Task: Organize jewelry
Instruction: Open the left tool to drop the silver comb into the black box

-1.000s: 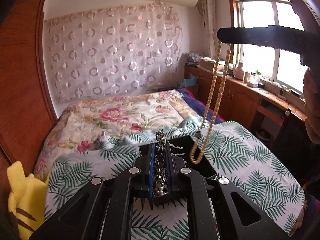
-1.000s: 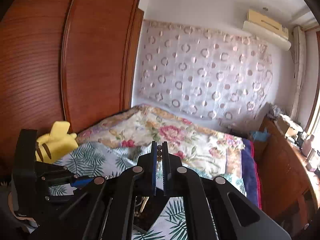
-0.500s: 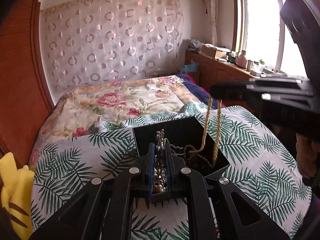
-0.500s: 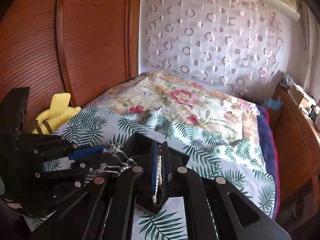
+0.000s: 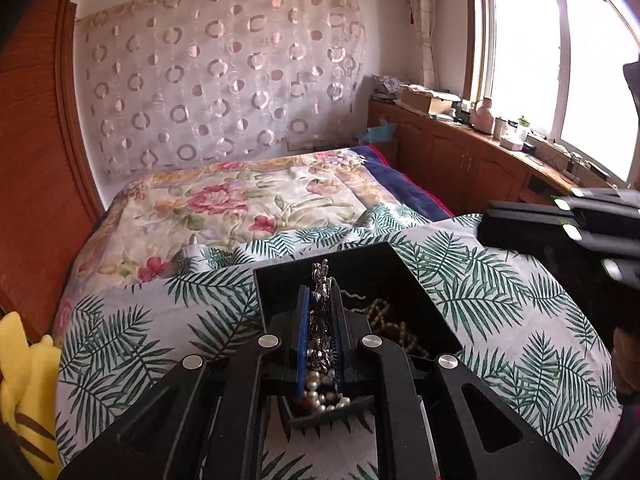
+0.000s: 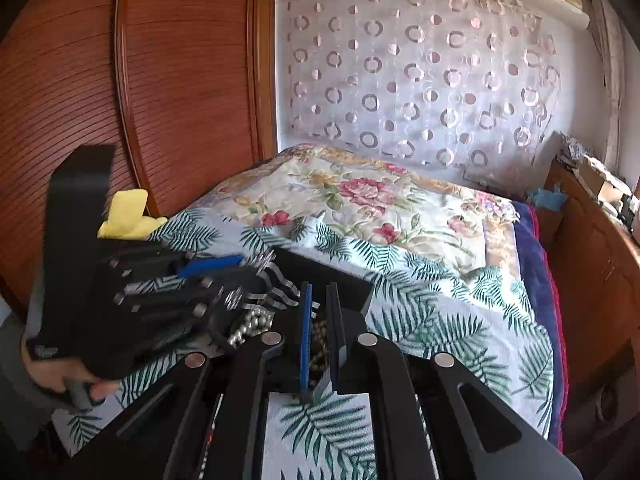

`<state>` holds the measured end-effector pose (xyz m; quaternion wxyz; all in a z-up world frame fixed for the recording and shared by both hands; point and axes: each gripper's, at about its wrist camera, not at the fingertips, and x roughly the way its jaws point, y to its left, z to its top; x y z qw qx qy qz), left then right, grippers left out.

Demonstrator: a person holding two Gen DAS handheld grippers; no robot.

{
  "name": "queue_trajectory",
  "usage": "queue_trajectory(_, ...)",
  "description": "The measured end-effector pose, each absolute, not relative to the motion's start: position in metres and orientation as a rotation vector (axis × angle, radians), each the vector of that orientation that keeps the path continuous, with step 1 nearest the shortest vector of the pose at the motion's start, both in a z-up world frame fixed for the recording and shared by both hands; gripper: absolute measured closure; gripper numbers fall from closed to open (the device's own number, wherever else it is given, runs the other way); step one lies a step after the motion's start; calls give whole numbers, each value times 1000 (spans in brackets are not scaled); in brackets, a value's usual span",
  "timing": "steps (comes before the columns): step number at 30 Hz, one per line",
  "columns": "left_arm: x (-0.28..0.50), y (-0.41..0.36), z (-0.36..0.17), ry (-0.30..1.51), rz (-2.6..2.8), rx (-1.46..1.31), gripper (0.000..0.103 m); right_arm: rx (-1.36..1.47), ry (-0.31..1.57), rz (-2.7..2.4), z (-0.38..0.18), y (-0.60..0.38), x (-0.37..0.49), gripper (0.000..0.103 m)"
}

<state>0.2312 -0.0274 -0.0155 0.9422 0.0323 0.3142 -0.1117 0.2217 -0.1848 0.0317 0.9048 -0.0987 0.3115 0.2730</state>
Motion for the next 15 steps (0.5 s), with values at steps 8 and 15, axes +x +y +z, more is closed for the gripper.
queue_trajectory(8,240,-32,-22,655,-231,60,91,-199,685,563,3,-194,205,94)
queue_trajectory(15,215,-28,-16,626,-233,68,63,-177,698,587,-14,-202,177,94)
